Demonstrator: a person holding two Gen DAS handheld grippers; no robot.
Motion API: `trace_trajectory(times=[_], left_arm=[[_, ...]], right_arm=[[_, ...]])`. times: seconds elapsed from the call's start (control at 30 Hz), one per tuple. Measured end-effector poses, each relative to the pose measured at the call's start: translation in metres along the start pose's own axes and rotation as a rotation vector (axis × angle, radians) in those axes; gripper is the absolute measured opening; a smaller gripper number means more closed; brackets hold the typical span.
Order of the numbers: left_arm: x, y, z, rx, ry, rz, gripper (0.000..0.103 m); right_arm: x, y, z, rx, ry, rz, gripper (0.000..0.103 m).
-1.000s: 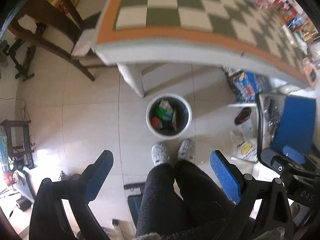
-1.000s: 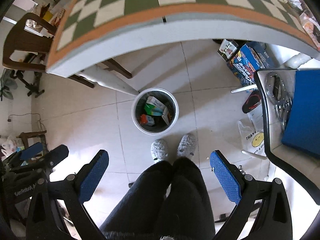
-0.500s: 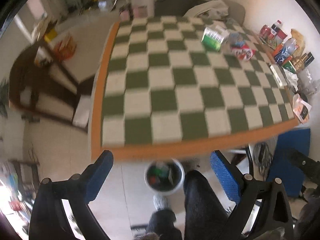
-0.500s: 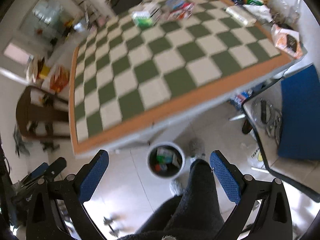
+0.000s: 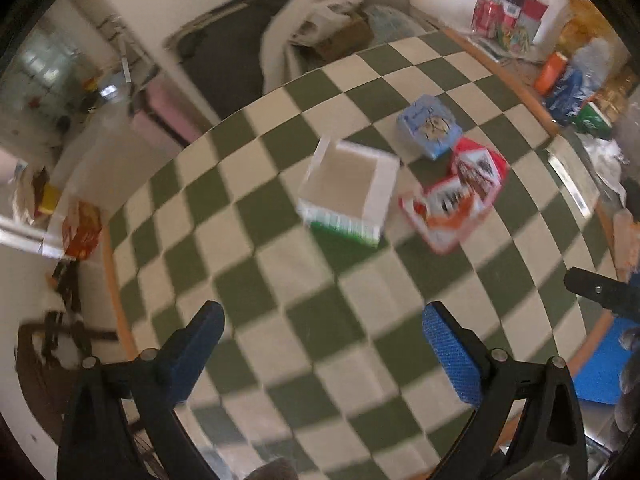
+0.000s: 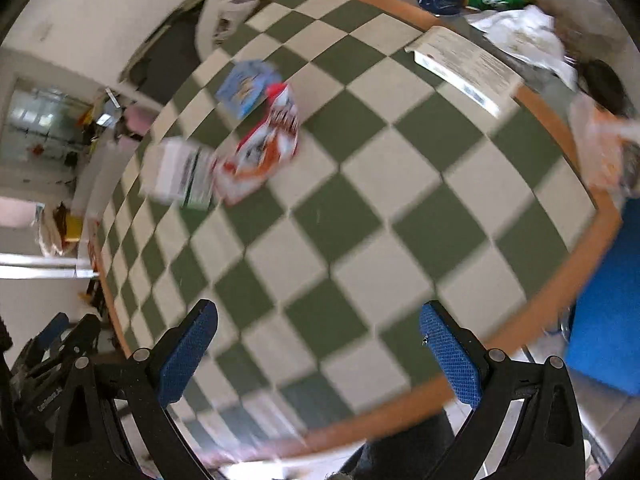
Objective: Collect trash
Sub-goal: 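Move both tools back up over the table toward the white box and red wrapper, then grasp the white box with the left gripper while the right grasps the red snack wrapper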
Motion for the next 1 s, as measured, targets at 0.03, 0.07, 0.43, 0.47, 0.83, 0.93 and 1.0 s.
trace_trajectory(times=[0.03, 0.07, 0.43, 0.47, 0.83, 0.93, 1.0], left_arm=[[0.011, 0.002, -0.012, 0.009, -0.022, 0.009, 0.102], [0.023, 0.005, -0.025, 0.018, -0.044, 0.021, 0.102], [0.122, 0.035, -0.056, 0.146, -0.279, 0.058, 0.102], [0.128, 0.037, -0.054, 0.141, -0.293, 0.055, 0.101], [0.125, 0.040, -0.038, -0.058, -0.273, 0.114, 0.086], [0.111, 0.029, -0.022, -0.143, -0.238, 0.086, 0.086], [0.102, 0.020, -0.010, -0.196, -0.218, 0.071, 0.086]], right_arm=[[0.009, 0.001, -0.014, 0.000, -0.008, 0.006, 0.102], [0.023, 0.002, -0.035, 0.002, -0.024, 0.015, 0.102], [0.122, -0.010, -0.113, 0.019, -0.156, 0.003, 0.102], [0.129, -0.012, -0.117, 0.016, -0.158, 0.004, 0.102], [0.154, -0.049, -0.151, -0.102, -0.032, 0.116, 0.029], [0.153, -0.058, -0.151, -0.125, 0.004, 0.119, 0.024], [0.151, -0.061, -0.148, -0.123, 0.011, 0.095, 0.022]])
Point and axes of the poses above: each gripper's, at about its wrist camera, not at the fingertips, and x roughly the way its jaws point, y to its right, z to its underside, the point moved 10 cm from there along x, roughly the way its jaws point, and after that the axes turned 9 degrees about -x, right-handed, at the moved point
